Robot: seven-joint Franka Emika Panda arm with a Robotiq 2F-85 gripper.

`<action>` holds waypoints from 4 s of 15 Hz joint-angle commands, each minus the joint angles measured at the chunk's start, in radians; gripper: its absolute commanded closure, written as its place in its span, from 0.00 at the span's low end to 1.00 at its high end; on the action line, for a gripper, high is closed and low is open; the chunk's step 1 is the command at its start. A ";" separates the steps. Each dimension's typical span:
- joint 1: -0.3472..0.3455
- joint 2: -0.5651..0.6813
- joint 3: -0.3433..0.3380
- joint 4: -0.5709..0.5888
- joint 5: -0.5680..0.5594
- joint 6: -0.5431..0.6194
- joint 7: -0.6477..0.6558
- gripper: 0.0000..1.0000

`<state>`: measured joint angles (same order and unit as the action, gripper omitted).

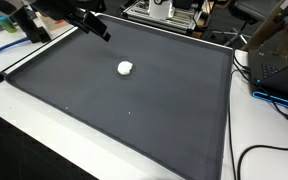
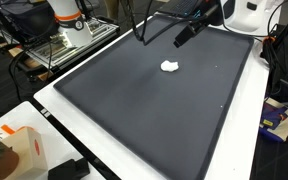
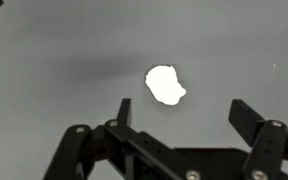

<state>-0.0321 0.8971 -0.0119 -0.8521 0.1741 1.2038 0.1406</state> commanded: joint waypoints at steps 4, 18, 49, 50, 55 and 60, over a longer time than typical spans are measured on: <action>-0.005 -0.054 0.000 -0.095 0.048 0.028 0.057 0.00; -0.009 -0.286 -0.012 -0.529 -0.002 0.413 -0.041 0.00; 0.015 -0.879 -0.002 -1.413 0.050 0.554 -0.098 0.00; 0.019 -0.921 0.000 -1.468 0.045 0.578 -0.111 0.00; 0.016 -0.818 -0.002 -1.334 0.057 0.516 -0.087 0.00; 0.016 -0.802 -0.002 -1.323 0.057 0.516 -0.087 0.00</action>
<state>-0.0167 0.0945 -0.0139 -2.1769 0.2318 1.7218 0.0534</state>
